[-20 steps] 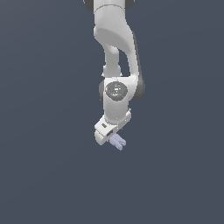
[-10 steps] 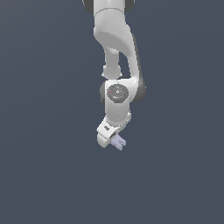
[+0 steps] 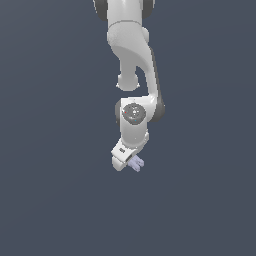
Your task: Pick up the object and move it to a goal position.
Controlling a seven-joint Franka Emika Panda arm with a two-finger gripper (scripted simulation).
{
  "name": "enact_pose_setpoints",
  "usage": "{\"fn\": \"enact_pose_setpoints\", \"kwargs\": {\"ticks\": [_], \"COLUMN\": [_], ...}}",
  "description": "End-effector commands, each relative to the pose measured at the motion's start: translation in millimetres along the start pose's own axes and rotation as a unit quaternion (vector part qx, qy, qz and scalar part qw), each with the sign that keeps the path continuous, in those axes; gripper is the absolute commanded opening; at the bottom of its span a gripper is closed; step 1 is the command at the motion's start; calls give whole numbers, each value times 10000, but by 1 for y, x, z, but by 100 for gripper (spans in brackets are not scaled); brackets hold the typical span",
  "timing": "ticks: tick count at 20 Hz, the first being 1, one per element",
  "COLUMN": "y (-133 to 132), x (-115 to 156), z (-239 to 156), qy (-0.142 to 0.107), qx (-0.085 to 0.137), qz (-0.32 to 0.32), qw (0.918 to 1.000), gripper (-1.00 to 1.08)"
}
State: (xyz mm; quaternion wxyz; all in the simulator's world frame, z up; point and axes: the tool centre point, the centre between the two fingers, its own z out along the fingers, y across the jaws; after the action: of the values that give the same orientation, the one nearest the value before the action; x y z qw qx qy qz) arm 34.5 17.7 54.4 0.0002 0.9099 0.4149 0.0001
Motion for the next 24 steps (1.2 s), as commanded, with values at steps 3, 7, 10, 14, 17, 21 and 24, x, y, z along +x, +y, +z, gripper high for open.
{"fn": "enact_pose_setpoints", "kwargs": {"ticks": [3, 7, 10, 14, 17, 21, 24], "y": [0, 1, 1, 1, 1, 1, 2], "x": [0, 0, 0, 0, 0, -1, -3], "z": [19, 23, 23, 23, 23, 20, 13], "qy": [-1, -1, -1, -1, -1, -1, -1], "qx": [2, 2, 2, 2, 2, 2, 2], "qz": [-9, -9, -9, -9, -9, -9, -9], "qw": [10000, 10000, 10000, 10000, 10000, 10000, 10000], "gripper": [100, 100, -100, -100, -100, -100, -100]}}
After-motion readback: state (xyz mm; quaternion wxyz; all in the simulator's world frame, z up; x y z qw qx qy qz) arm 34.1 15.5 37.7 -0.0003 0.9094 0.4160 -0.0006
